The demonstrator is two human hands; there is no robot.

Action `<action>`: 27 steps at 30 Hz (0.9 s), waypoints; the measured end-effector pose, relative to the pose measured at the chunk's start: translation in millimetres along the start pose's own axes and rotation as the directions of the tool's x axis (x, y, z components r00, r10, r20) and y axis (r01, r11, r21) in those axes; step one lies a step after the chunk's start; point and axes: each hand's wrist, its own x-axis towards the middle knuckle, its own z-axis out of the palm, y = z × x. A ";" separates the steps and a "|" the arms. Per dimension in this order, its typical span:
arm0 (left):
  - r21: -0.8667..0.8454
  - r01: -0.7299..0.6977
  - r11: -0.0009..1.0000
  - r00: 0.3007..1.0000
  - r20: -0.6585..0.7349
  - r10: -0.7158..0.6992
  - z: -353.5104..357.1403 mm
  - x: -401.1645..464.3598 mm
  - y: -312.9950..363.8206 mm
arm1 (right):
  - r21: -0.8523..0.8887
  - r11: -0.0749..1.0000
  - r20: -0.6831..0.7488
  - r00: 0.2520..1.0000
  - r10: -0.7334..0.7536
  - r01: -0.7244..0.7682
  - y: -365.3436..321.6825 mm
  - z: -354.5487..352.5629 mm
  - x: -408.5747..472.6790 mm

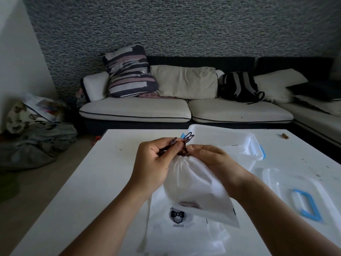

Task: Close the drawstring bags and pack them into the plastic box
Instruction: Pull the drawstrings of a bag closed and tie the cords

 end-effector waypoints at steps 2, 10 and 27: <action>0.001 0.004 1.000 1.000 0.002 -0.004 0.6 0.1 0.7 | -0.003 1.000 0.031 0.999 -0.010 0.010 1.0 0.8 0.4; 0.243 -0.080 0.967 0.996 0.059 0.068 -4.2 1.6 -6.9 | -0.552 0.786 -0.161 0.889 -0.428 0.279 9.0 5.2 10.2; -0.019 0.092 0.996 0.996 0.012 -0.092 0.1 -0.3 -5.1 | -0.171 0.985 -0.070 0.998 -0.005 -0.007 -4.3 -7.2 4.6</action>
